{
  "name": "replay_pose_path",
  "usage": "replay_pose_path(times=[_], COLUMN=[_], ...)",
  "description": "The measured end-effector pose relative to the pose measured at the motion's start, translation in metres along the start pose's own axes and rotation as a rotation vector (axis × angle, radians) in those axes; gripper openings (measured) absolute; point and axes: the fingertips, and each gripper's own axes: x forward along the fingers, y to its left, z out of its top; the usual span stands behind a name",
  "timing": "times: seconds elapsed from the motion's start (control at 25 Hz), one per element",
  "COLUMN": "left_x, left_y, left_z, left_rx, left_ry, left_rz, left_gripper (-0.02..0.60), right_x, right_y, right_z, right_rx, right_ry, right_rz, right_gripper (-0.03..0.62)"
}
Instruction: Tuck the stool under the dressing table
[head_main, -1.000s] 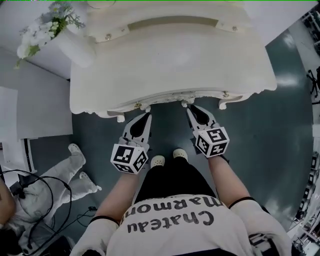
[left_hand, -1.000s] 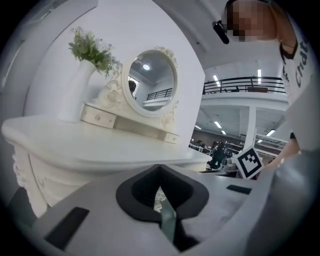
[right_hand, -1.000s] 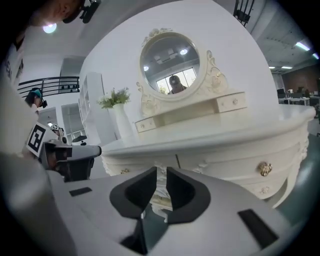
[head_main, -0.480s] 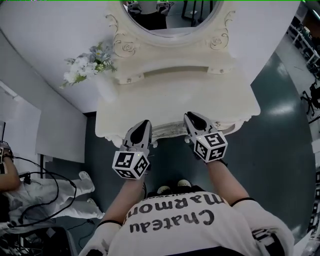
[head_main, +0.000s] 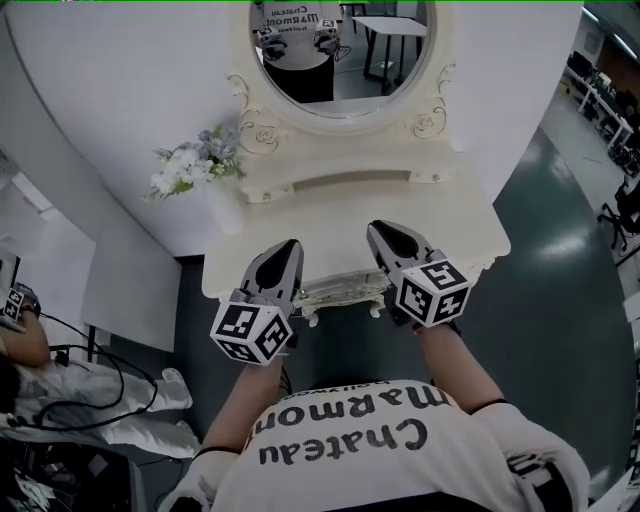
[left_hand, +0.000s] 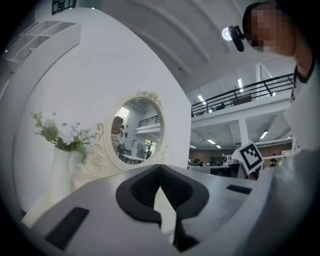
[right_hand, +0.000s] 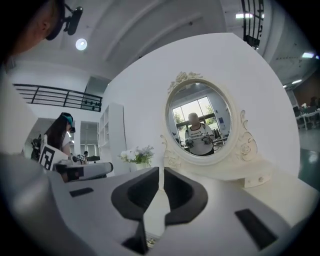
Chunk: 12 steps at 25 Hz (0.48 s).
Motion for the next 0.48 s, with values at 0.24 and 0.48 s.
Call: replay_pose_path(times=[0.24,0.48], left_x=[0.0,0.0], left_y=[-0.013,-0.004], left_z=[0.02,0.028], left_rx=[0.043,0.073], left_ry=[-0.001,0.012], left_rz=[-0.037,-0.026], left_gripper=[0.023,0.023], right_x=[-0.007,-0.002], right_y=[0.015,0.016], right_z=[0.029,0.036], right_rx=[0.024,0.001], right_ry=[-0.008,0.002], right_rz=[0.062,0.046], right_gripper=[0.046,0.045])
